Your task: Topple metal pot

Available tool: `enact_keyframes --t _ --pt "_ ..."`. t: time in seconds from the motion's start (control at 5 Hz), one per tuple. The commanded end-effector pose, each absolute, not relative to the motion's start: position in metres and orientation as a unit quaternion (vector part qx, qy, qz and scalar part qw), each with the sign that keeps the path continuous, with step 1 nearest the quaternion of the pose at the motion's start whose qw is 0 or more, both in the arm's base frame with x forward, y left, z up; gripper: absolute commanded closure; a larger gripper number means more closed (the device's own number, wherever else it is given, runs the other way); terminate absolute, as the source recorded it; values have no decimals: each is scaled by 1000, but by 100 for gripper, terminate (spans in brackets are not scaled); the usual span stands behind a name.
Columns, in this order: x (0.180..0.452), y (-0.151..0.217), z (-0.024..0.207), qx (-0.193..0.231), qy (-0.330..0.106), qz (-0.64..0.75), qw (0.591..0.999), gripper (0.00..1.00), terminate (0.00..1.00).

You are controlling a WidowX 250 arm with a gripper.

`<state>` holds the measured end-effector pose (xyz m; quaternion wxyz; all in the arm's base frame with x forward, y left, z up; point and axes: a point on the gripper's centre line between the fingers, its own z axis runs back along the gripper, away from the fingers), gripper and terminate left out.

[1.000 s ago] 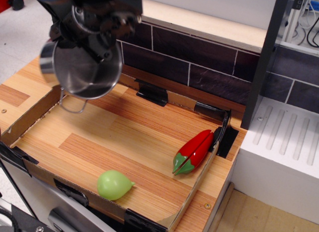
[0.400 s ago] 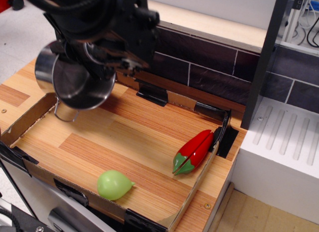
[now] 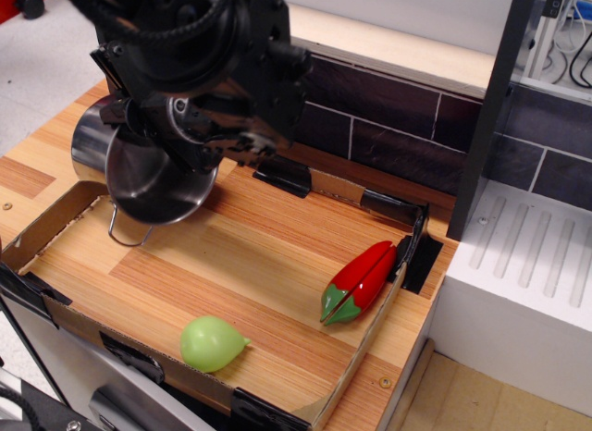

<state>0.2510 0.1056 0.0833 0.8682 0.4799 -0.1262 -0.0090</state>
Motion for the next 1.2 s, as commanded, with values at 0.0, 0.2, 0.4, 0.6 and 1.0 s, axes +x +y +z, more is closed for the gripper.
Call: enact_keyframes --t 0.0,0.2,0.4,0.6,1.0 --pt "260 102 102 394 -70 35 916 0 0" --pt "255 97 110 306 7 7 952 0 0" --pt "251 92 117 247 56 -15 967 0 0" --pt "248 89 124 201 86 -32 975 0 0" --pt "250 91 154 126 53 -65 988 0 0"
